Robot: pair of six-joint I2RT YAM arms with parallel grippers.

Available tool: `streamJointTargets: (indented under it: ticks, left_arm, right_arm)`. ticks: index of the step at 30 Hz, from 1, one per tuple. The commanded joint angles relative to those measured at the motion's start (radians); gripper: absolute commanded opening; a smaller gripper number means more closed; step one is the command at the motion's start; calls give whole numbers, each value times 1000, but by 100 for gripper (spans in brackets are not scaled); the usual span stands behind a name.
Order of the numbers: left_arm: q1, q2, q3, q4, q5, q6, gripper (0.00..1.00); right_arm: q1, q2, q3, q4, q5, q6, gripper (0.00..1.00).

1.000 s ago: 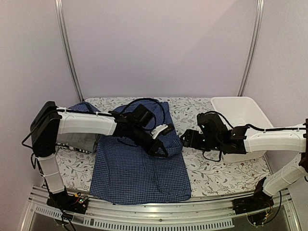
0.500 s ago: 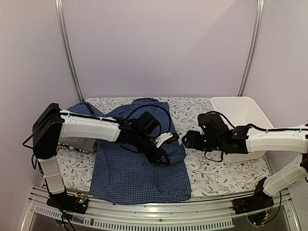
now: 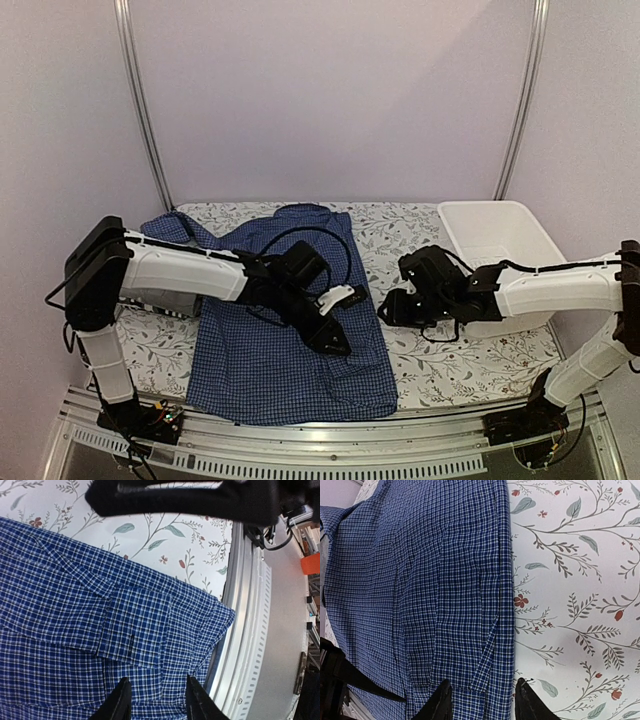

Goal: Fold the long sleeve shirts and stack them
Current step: Fold the sleeve of the 1/3-folded shirt, then smooth out the 1/3-folded shirt sleeve.

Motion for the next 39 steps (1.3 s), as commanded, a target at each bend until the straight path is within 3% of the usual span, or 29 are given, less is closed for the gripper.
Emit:
streamJointTargets:
  ticks: [1,12,23,27,34,39]
  left_arm:
    - [36,-64,-28,79,42,-55,35]
    - [187,-130,-117,164,29,-217,33]
    - [215,-128,-118,168,35,-238,33]
    - [221,-129,-117,169,38,-238,33]
    - [232,-141,-122,166,38,-242,33]
    - [236,-143,-124,169,39,-242,33]
  right_arm:
    - [17,60,6,-15,-91,-22,39]
    - [146,165,48,-98,-126,45,38]
    - [176,172,23,-101,-163,140,36]
    - [177,180,30,-96,-159,159,27]
    - [180,164,26,-108,-162,196,0]
    - [200,131,39,-158,-142,218,0]
